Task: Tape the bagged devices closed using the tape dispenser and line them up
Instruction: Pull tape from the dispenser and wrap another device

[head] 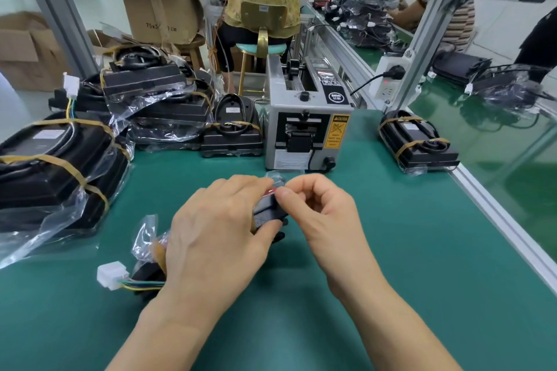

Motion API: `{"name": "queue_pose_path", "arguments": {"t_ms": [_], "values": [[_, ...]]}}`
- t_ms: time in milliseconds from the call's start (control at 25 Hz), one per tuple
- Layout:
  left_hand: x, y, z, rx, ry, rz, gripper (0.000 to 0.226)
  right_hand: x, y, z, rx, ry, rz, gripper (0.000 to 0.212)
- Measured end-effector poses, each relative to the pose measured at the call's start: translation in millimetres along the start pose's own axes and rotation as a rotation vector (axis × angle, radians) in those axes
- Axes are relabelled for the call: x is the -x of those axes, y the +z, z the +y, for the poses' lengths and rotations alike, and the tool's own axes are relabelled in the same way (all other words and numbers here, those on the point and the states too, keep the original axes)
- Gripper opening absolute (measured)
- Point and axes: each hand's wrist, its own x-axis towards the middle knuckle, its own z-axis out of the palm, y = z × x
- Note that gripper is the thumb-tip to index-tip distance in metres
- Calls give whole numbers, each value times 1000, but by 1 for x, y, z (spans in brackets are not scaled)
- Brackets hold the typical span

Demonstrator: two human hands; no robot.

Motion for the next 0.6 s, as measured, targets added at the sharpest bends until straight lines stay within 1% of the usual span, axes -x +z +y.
{"name": "queue_pose_path", "arguments": {"t_ms": [280,400,600], "values": [[0,0,0,4,12,7,47,-9,-1,0,64,33,-11,22],[1,0,0,-3,16,12,46,-10,-2,1,47,52,-3,20],[0,-1,3,-4,14,34,43,-8,1,3,58,4,-17,18]]}}
